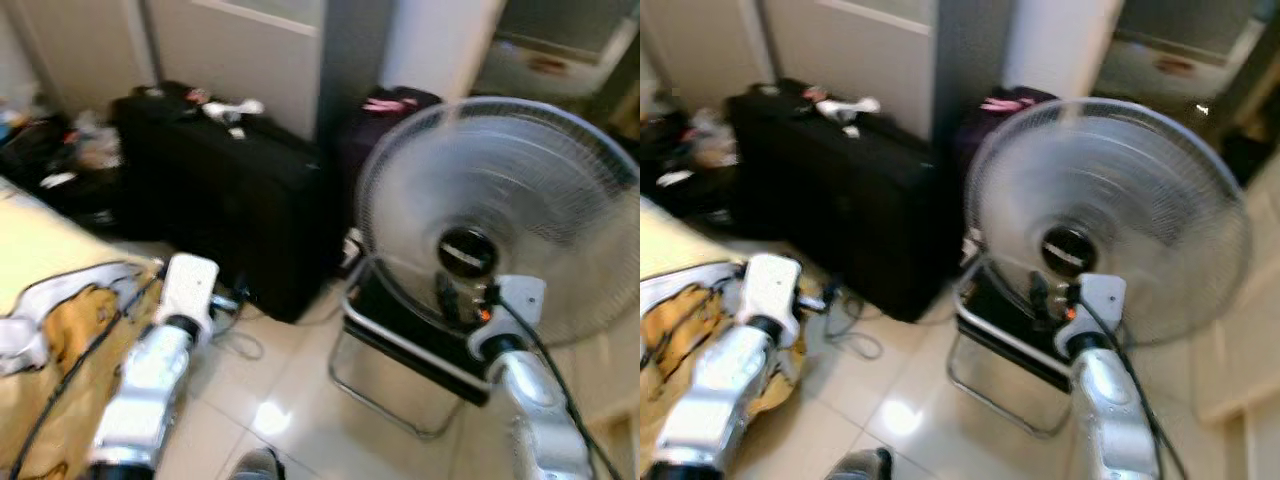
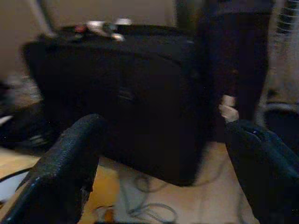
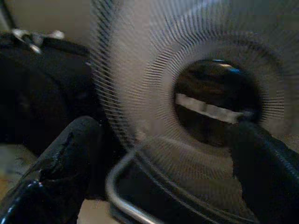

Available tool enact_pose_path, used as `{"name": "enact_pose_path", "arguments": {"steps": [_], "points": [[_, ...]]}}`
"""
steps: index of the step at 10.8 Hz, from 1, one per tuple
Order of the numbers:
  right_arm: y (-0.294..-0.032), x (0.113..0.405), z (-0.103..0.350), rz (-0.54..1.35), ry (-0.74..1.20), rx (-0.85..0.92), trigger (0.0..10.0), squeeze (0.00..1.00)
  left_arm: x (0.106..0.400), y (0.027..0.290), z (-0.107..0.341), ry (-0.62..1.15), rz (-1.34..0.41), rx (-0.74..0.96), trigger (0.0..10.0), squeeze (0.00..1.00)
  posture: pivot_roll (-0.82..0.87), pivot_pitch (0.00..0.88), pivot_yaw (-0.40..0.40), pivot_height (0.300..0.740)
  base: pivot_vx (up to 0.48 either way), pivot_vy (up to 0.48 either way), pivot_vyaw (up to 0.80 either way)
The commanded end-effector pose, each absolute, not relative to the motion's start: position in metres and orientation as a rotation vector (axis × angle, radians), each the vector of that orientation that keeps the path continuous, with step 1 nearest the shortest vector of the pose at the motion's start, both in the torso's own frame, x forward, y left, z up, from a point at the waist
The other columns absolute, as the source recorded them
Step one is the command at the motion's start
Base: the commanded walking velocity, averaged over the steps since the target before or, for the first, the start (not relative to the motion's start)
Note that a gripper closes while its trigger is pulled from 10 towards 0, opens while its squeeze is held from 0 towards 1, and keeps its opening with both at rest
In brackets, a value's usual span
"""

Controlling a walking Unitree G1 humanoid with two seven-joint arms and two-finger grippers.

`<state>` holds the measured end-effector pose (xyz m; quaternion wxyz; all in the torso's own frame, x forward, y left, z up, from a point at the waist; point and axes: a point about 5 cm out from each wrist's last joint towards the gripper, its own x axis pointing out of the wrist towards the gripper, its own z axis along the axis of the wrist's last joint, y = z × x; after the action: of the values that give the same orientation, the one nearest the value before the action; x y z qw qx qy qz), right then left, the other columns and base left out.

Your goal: Clean up the room

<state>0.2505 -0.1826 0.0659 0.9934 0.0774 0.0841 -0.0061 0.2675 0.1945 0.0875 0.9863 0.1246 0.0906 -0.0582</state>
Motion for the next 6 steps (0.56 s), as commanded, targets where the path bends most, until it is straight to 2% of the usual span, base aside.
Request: {"name": "enact_pose_path", "arguments": {"steps": [1,3,4,5,6], "points": [[-0.183,0.251,0.063,-0.032,0.175,0.154,10.0,1.0,0.267,0.198,0.086,0.208,-0.081,0.231,10.0,0.0,0.02,0.0,-0.036,0.74,0.0,0.0,0.8],[-0.19,0.251,0.062,-0.056,0.18,0.123,10.0,1.0,0.267,0.195,0.088,0.194,-0.109,0.241,10.0,0.0,-0.01,0.0,-0.032,0.74,0.0,0.0,0.8],[-0.203,0.26,0.073,-0.086,0.153,0.124,10.0,1.0,0.275,0.192,0.096,0.168,-0.086,0.161,10.0,0.0,-0.04,0.0,-0.038,0.74,0.0,0.0,0.8],[-0.209,0.26,0.065,-0.124,0.206,0.115,10.0,1.0,0.274,0.187,0.086,0.211,-0.111,0.144,10.0,0.0,-0.05,0.0,-0.027,0.74,0.0,0.0,0.8],[-0.197,0.262,0.073,-0.045,0.173,0.092,0.0,1.0,0.273,0.182,0.088,0.219,-0.145,0.113,0.0,0.0,-0.06,0.0,-0.021,0.74,0.0,0.0,0.51]]}}
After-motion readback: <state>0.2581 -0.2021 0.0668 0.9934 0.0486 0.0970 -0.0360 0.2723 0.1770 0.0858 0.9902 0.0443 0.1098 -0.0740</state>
